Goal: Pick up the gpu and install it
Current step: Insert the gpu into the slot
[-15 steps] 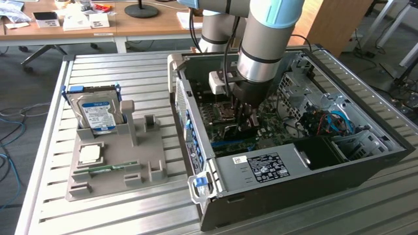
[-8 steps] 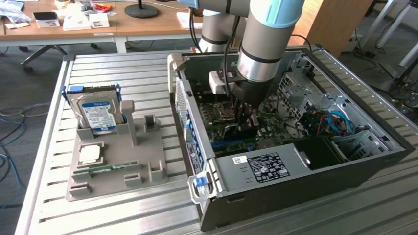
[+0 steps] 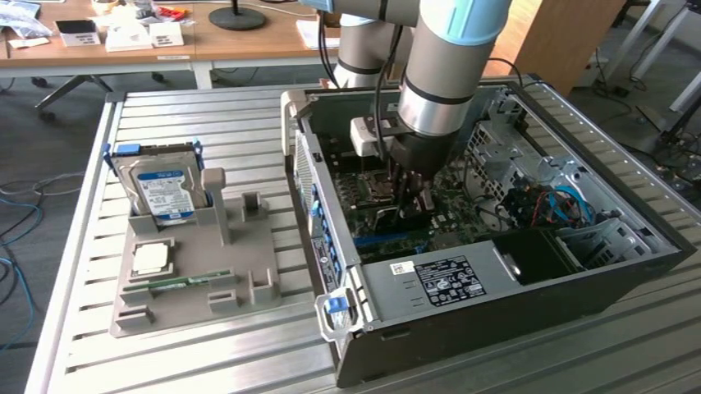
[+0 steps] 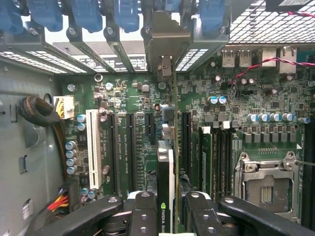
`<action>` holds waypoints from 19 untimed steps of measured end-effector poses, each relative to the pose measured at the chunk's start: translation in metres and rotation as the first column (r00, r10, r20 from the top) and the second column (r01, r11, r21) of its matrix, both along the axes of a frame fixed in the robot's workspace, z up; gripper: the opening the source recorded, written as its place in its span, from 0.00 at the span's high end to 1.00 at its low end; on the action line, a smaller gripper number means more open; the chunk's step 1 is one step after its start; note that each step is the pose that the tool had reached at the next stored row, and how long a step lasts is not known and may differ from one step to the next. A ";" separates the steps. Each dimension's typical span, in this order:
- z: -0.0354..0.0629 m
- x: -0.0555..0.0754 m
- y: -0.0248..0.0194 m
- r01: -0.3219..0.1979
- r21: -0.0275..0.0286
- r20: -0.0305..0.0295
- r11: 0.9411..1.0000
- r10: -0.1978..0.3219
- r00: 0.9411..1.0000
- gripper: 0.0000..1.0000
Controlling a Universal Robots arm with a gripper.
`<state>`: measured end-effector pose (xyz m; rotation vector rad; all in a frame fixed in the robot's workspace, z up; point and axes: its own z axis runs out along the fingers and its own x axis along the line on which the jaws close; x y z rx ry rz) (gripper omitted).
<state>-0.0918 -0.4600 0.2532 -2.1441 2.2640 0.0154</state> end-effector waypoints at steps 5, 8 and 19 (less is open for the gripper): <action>-0.0005 0.000 -0.0001 0.000 0.002 0.000 1.000 0.000 1.000 0.73; -0.0014 0.000 -0.0005 0.000 0.002 0.000 1.000 0.000 1.000 0.73; -0.0017 0.000 -0.0023 0.000 0.006 0.001 1.000 0.000 1.000 0.73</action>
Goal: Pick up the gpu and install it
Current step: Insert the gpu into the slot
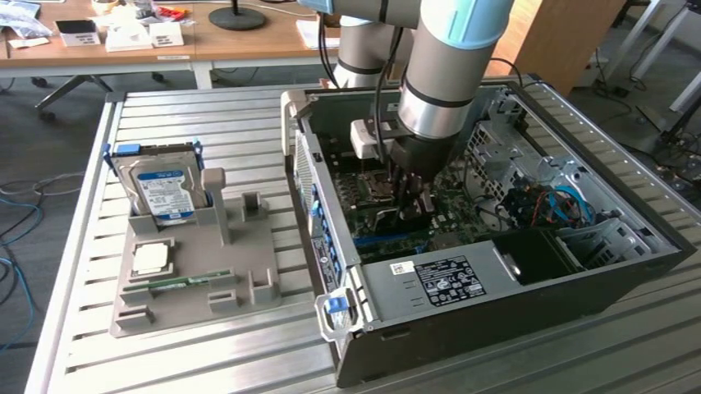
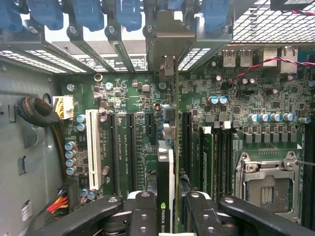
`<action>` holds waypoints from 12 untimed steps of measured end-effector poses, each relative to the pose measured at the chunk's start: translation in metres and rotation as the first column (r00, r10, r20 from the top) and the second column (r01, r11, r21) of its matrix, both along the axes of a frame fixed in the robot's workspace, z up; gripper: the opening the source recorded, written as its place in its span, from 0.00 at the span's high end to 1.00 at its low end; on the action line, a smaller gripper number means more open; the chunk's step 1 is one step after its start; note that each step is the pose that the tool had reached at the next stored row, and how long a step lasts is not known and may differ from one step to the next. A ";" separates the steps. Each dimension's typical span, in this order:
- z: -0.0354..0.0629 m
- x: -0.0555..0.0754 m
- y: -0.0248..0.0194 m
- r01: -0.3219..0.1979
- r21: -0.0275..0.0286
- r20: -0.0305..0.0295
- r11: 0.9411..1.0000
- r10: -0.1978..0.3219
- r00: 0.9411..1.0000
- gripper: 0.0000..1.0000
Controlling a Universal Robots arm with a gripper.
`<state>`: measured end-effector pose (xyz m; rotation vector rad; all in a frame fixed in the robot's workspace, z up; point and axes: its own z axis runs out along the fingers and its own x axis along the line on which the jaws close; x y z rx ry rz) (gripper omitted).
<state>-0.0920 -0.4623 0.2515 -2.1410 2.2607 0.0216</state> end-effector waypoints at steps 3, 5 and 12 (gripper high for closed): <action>-0.0006 0.000 0.0000 0.000 0.001 0.000 1.000 0.000 1.000 0.73; -0.0006 0.000 0.0000 0.000 0.001 0.000 1.000 0.000 1.000 0.73; -0.0006 0.001 -0.0001 0.000 0.001 0.000 1.000 0.000 1.000 0.73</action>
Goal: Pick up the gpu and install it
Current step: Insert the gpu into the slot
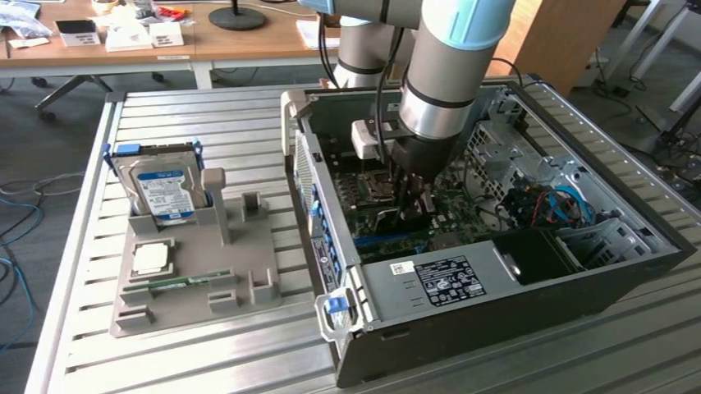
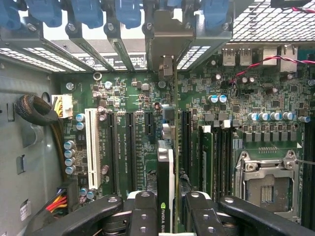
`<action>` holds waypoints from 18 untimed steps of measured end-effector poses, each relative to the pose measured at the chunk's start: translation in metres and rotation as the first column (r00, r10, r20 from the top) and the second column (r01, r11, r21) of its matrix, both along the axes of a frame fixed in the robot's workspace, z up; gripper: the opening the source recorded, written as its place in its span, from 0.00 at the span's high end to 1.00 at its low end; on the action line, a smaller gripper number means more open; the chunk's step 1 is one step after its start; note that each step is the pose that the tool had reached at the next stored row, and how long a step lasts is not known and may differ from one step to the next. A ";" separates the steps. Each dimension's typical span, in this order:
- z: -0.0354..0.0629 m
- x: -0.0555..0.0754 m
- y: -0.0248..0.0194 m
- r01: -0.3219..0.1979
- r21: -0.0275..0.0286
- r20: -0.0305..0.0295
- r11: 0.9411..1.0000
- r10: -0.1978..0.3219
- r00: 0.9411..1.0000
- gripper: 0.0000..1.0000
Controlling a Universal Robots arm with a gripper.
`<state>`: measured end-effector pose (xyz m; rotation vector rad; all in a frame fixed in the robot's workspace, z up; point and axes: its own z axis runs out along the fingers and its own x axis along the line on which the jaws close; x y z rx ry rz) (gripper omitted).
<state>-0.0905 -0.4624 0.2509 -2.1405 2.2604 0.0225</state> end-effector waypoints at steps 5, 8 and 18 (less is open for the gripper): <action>-0.0013 0.000 0.0000 0.000 0.000 0.000 1.000 0.000 1.000 0.73; -0.0018 0.000 0.0000 0.000 0.000 0.000 1.000 0.000 1.000 0.73; -0.0037 0.000 0.0000 0.000 0.000 0.000 1.000 0.000 1.000 0.73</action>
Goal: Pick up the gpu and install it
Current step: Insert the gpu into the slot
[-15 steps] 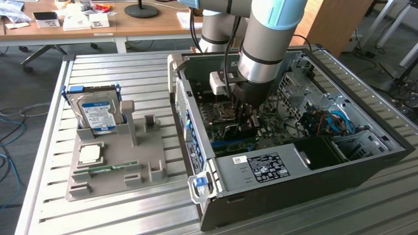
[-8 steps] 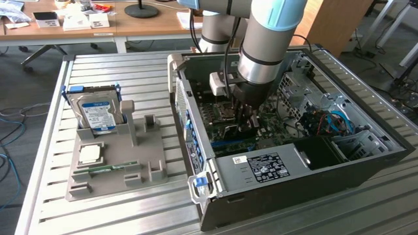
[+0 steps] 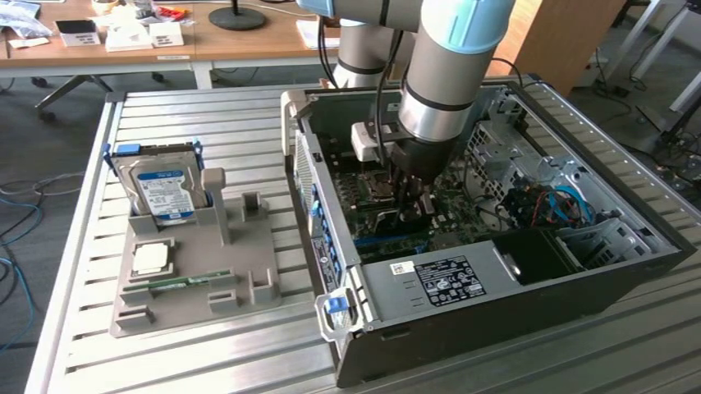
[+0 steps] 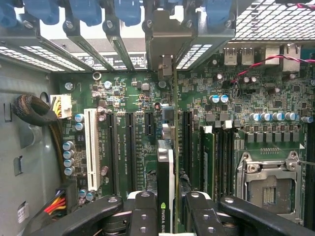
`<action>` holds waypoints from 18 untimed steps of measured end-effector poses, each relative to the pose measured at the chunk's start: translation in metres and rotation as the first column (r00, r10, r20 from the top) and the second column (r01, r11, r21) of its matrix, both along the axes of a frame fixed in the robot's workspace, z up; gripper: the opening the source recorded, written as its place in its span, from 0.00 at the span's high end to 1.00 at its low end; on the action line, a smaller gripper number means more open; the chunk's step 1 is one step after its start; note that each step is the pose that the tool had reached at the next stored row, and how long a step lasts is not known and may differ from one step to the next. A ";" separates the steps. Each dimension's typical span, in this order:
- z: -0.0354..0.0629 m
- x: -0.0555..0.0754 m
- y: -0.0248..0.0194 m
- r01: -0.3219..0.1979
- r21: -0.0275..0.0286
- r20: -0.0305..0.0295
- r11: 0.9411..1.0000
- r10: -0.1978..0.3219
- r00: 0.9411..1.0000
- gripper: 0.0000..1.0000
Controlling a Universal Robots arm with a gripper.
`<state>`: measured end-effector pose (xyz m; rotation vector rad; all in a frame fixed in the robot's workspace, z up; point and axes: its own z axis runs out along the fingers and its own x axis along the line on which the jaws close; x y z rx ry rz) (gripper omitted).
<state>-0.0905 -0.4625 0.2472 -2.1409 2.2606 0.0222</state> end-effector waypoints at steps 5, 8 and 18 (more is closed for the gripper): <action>-0.0004 0.000 0.0000 0.000 0.000 0.000 1.000 0.000 1.000 0.73; -0.0010 0.000 0.0000 0.000 0.000 0.000 1.000 0.000 1.000 0.73; -0.0025 -0.001 0.0001 0.000 0.000 0.000 1.000 0.000 1.000 0.73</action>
